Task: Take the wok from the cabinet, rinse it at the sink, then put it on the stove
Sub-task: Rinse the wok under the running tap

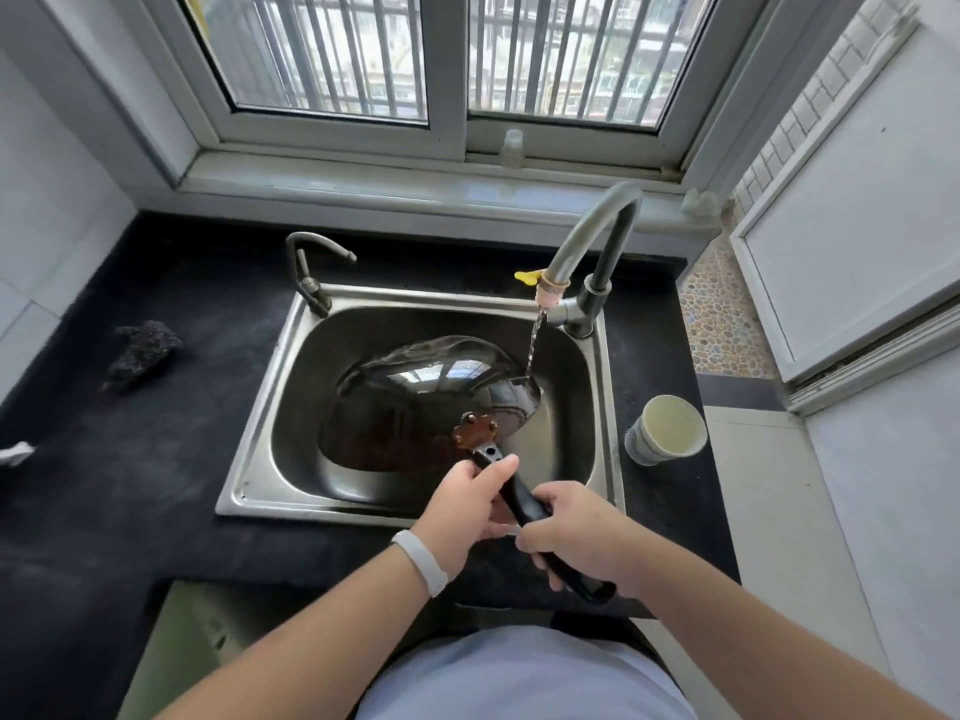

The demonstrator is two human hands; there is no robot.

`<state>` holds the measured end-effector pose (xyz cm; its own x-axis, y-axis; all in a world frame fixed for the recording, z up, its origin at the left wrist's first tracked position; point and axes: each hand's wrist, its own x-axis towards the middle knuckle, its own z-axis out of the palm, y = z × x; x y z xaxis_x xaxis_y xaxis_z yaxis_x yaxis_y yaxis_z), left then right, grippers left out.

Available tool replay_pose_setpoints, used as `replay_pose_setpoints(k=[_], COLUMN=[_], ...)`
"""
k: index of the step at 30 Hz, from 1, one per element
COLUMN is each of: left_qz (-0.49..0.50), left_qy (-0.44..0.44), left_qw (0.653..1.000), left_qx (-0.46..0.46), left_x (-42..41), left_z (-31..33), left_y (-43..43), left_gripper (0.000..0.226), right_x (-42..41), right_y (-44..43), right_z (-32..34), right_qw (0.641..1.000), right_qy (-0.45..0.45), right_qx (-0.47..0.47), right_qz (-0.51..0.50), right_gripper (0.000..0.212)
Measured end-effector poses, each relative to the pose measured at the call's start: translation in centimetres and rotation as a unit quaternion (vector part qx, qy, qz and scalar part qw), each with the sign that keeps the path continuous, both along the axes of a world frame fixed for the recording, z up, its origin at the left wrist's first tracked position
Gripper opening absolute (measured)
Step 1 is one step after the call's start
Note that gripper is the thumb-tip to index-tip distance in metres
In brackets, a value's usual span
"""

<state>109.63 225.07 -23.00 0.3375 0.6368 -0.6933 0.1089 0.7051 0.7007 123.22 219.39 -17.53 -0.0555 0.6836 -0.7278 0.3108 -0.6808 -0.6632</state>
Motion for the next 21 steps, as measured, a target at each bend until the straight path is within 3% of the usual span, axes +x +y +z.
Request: replay_pose_setpoints(k=[3,15,21], left_qz=[0.052,0.077,0.073], left_qy=[-0.041,-0.055,-0.021], left_qw=[0.998,0.995,0.997], left_qx=[-0.004,0.027,0.017], left_x=[0.0,-1.0,-0.7], left_z=[-0.3,1.0,1.0], left_y=[0.1,-0.1,-0.2], left_gripper=[0.029,0.026,0.050], right_x=[-0.5,-1.9,-1.8], right_y=[0.1,0.7,0.5], right_z=[0.1,1.2,1.8], right_qw=[1.000,0.998,0.984], right_qy=[0.007,-0.038,-0.131], right_qx=[-0.002,0.017,0.038], right_qz=[0.006,0.055,0.110], right_gripper=[0.011,0.016,0.021])
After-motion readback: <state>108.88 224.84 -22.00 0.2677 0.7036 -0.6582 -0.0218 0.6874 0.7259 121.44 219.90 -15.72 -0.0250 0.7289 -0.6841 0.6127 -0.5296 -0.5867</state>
